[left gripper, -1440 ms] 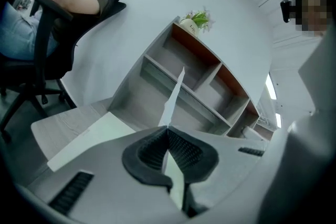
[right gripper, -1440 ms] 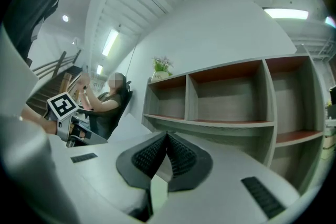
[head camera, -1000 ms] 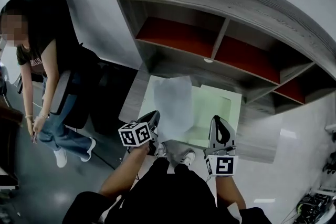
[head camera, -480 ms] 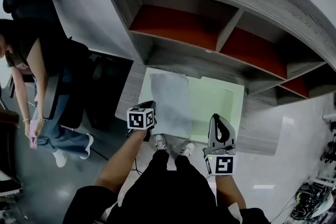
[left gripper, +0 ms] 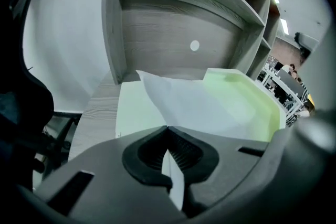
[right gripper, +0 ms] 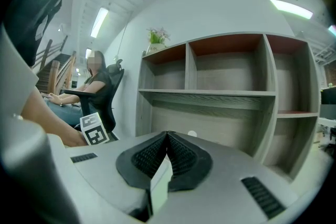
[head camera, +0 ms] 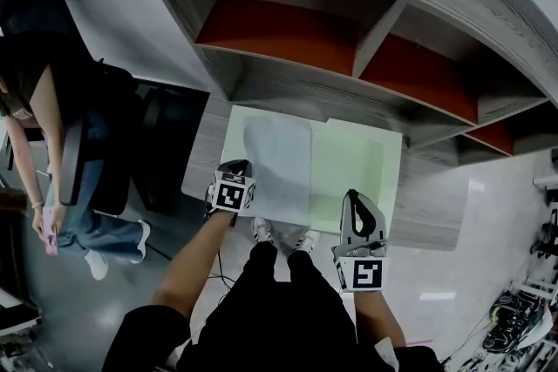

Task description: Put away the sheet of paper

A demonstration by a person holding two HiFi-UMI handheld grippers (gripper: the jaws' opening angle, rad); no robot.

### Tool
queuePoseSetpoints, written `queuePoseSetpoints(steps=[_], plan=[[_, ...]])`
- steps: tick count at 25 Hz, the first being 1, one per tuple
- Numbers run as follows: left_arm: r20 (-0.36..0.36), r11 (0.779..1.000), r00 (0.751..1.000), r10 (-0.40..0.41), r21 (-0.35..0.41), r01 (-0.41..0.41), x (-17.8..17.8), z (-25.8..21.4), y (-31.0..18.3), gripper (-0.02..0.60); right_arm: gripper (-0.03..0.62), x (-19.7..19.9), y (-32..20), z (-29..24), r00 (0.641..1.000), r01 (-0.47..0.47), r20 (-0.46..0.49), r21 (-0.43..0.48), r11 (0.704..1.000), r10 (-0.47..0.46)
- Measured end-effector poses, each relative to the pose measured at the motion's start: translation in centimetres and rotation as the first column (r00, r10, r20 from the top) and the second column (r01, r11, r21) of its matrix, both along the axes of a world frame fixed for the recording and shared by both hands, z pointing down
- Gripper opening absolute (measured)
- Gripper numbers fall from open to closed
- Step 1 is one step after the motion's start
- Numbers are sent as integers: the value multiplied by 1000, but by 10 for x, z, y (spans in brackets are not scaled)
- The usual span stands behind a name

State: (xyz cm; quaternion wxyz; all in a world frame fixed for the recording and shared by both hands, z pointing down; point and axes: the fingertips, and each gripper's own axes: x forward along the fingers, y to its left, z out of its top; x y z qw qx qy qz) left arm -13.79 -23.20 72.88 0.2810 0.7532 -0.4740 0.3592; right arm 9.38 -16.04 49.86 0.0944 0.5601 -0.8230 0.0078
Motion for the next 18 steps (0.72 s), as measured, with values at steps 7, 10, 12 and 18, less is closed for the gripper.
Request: queuePoseSetpoints(steps=[7, 10, 12, 18], plan=[[-68, 999, 997, -36, -42, 33, 18, 3, 2, 6, 17, 8, 0, 5, 1000, -15, 7, -4, 1000, 15], [-98, 997, 993, -61, -60, 56, 25, 5, 2, 6, 17, 11, 2, 6, 1000, -20, 13, -6, 1000, 20], [-117, 995, 990, -83, -71, 75, 29, 6, -1, 6, 17, 15, 3, 7, 1000, -23, 14, -8, 1000, 23], [-143, 993, 984, -103, -76, 92, 41, 3, -7, 6, 17, 29, 8, 12, 999, -44, 19, -15, 999, 44]])
